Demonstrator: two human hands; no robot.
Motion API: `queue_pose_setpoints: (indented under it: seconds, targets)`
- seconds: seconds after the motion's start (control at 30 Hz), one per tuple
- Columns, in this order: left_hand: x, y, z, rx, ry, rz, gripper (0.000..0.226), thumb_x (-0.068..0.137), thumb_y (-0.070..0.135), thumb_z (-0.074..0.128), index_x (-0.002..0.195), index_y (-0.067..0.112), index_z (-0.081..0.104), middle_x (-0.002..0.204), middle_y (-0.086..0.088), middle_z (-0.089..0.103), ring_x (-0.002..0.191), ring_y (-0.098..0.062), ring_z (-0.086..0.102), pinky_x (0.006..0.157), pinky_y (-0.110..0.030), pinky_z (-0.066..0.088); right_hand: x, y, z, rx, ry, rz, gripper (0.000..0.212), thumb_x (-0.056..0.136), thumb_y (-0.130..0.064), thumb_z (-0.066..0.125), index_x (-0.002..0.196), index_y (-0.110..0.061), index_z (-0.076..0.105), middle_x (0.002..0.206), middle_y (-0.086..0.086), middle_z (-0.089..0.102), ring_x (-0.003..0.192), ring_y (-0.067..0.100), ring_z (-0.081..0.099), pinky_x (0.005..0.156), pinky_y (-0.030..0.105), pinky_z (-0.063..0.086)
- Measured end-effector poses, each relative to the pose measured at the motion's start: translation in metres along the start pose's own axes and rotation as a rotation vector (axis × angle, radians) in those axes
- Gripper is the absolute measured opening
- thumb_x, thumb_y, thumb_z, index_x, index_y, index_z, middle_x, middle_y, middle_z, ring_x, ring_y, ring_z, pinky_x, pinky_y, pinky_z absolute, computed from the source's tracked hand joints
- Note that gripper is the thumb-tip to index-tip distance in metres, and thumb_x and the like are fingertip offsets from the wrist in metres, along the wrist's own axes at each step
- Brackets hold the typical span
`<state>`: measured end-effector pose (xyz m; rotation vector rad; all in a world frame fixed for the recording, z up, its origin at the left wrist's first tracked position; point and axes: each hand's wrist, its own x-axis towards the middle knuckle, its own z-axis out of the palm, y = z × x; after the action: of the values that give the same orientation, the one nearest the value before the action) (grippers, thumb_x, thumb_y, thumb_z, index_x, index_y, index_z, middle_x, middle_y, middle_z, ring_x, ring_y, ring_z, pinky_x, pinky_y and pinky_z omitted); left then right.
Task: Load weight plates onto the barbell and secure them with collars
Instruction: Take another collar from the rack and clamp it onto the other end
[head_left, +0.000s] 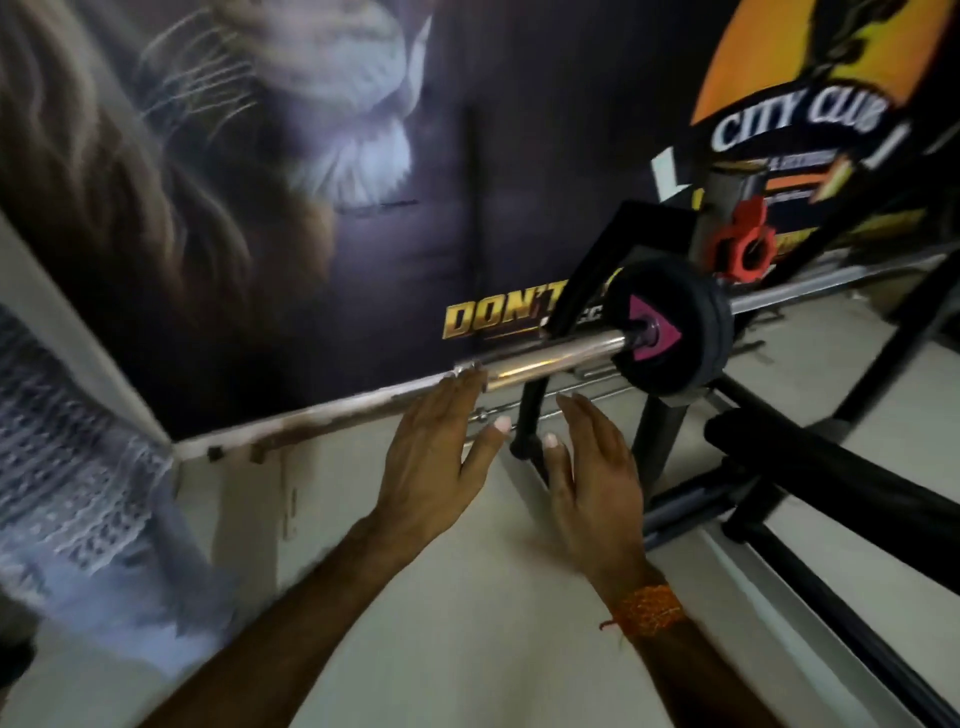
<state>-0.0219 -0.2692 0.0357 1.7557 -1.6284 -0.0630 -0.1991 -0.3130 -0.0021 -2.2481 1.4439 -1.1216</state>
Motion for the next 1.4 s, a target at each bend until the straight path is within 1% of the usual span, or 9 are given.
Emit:
queue_pose_setpoints:
  seconds: [0.17,0.3,0.6,0.77,0.9,1.0,1.17,1.3,1.4]
  targets:
    - [0.083,-0.02,0.013,-0.037,-0.092,0.167,0.062,0.101,0.058,0.041,0.153,0.025,0.038,0.156,0.001,0.045,0.146,-0.015,0.037,0.116,-0.048,0.038,0.052,0.004,0.012,-0.031,0.104,0.102,0.063,0.103,-0.064,0.018,0.156,-0.032,0.027,0.163,-0.001,0.031,0.15,0.019,0.029,0.119,0.049,0.033]
    - [0.137,-0.016,0.026,-0.097,-0.158,0.283,0.061,0.101,0.058,0.04,0.152,0.025,0.038,0.153,0.0,0.048,0.14,-0.015,0.044,0.113,-0.035,0.036,0.085,0.008,0.016,-0.057,0.206,0.182,0.057,0.105,-0.056,0.026,0.154,-0.028,0.033,0.161,0.004,0.036,0.147,0.021,0.033,0.115,0.054,0.039]
    - [0.248,0.0,0.097,-0.286,-0.402,0.419,0.083,0.085,0.085,0.019,0.151,0.038,0.031,0.155,0.0,0.043,0.141,-0.018,0.043,0.109,-0.048,0.044,0.133,0.032,0.001,-0.244,0.388,0.328,0.059,0.104,-0.055,0.028,0.15,-0.021,0.044,0.156,0.003,0.044,0.143,0.021,0.041,0.115,0.05,0.038]
    - [0.306,0.003,0.129,-0.355,-0.49,0.529,0.071,0.094,0.074,0.027,0.154,0.037,0.028,0.157,0.004,0.042,0.143,-0.017,0.041,0.113,-0.047,0.039,0.165,0.04,0.002,-0.372,0.47,0.429,0.058,0.103,-0.055,0.031,0.151,-0.024,0.041,0.155,0.002,0.045,0.141,0.019,0.042,0.116,0.047,0.038]
    - [0.343,0.012,0.142,-0.296,-0.463,0.63,0.064,0.1,0.061,0.035,0.154,0.027,0.034,0.155,0.0,0.045,0.142,-0.019,0.041,0.112,-0.036,0.034,0.2,0.048,-0.005,-0.439,0.515,0.516,0.053,0.102,-0.056,0.033,0.148,-0.03,0.039,0.153,0.0,0.046,0.139,0.02,0.044,0.115,0.044,0.038]
    - [0.374,0.027,0.163,-0.299,-0.538,0.603,0.073,0.097,0.069,0.03,0.152,0.023,0.038,0.154,0.001,0.045,0.142,-0.022,0.042,0.114,-0.039,0.037,0.231,0.057,-0.022,-0.467,0.513,0.609,0.057,0.103,-0.056,0.036,0.151,-0.026,0.036,0.156,0.002,0.043,0.142,0.022,0.041,0.114,0.043,0.035]
    - [0.392,0.059,0.199,-0.423,-0.763,0.473,0.073,0.093,0.074,0.033,0.152,0.03,0.039,0.155,-0.002,0.046,0.141,-0.025,0.044,0.113,-0.044,0.039,0.283,0.091,-0.067,-0.248,0.524,0.737,0.076,0.096,-0.059,0.054,0.155,-0.019,0.031,0.158,0.009,0.04,0.142,0.028,0.042,0.114,0.042,0.038]
    - [0.381,0.066,0.209,-0.477,-0.704,0.45,0.063,0.096,0.068,0.038,0.146,0.031,0.047,0.146,0.001,0.054,0.132,-0.021,0.052,0.105,-0.042,0.045,0.315,0.129,-0.094,0.083,0.483,0.912,0.088,0.087,-0.052,0.072,0.157,-0.02,0.027,0.159,0.013,0.039,0.14,0.032,0.045,0.113,0.047,0.042]
    - [0.383,0.063,0.212,-0.457,-0.678,0.465,0.061,0.095,0.069,0.037,0.144,0.034,0.049,0.145,0.003,0.055,0.131,-0.02,0.053,0.103,-0.042,0.046,0.328,0.145,-0.103,0.318,0.4,0.92,0.085,0.089,-0.04,0.074,0.157,-0.022,0.026,0.159,0.013,0.037,0.135,0.031,0.046,0.101,0.044,0.047]
